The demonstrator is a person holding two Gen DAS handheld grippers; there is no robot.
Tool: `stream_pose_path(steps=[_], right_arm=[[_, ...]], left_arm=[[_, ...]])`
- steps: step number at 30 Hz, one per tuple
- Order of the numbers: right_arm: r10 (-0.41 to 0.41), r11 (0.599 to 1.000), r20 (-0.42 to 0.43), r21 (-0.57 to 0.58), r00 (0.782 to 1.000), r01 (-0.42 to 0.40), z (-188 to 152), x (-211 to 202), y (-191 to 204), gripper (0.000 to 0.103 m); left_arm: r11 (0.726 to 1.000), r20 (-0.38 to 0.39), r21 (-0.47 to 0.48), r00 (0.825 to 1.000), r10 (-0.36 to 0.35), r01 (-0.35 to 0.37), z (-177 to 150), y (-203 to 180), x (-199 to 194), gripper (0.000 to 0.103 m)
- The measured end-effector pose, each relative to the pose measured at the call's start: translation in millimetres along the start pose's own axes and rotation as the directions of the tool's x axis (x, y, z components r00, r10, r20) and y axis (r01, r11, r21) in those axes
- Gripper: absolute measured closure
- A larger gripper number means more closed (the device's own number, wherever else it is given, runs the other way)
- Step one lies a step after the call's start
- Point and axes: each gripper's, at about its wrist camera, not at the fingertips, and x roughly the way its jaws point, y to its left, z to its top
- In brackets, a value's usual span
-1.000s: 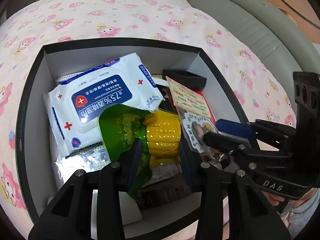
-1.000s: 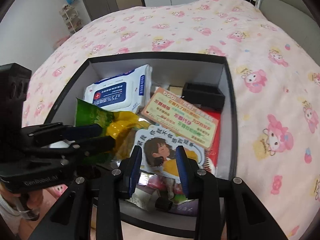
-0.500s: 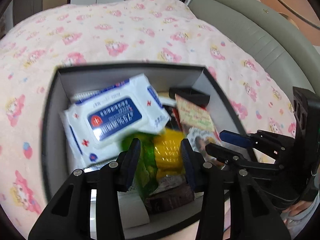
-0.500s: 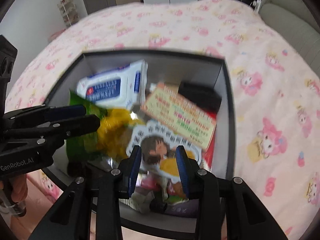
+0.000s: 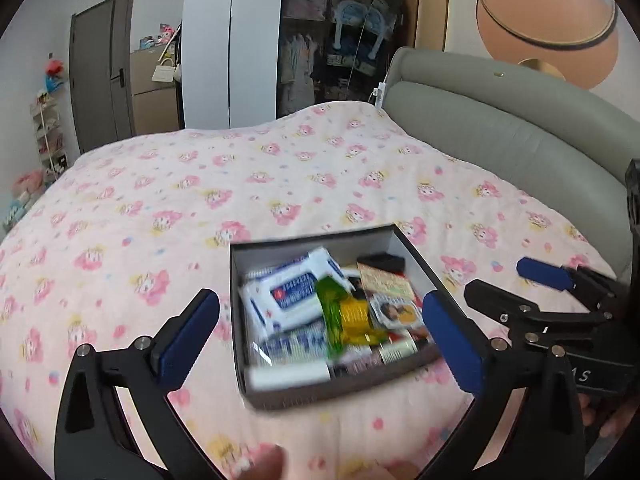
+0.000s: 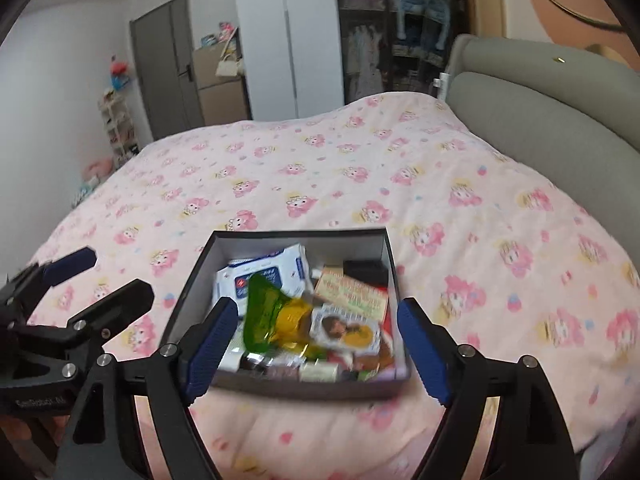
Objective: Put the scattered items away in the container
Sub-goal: 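Open both grippers to release the card and lift them away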
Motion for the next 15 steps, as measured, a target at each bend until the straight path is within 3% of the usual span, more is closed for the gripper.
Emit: stream_pose_path(steps=[6,15], right_arm=[[-0.017,1.0,-0.059,0.017,0.998,0.018,-38,1,9,0.022],[-0.031,1.0,-0.04,-0.005,0.999,0.031,-44,-1,15,0.022]], left_arm=[[1.0,-0.037,-0.017,0.999,0.009,-0.01,-36,0,-6,0.0],[0.999,-0.035,-0.027,0.999,0.016,-0.017,-45,-2,-14,0.001]])
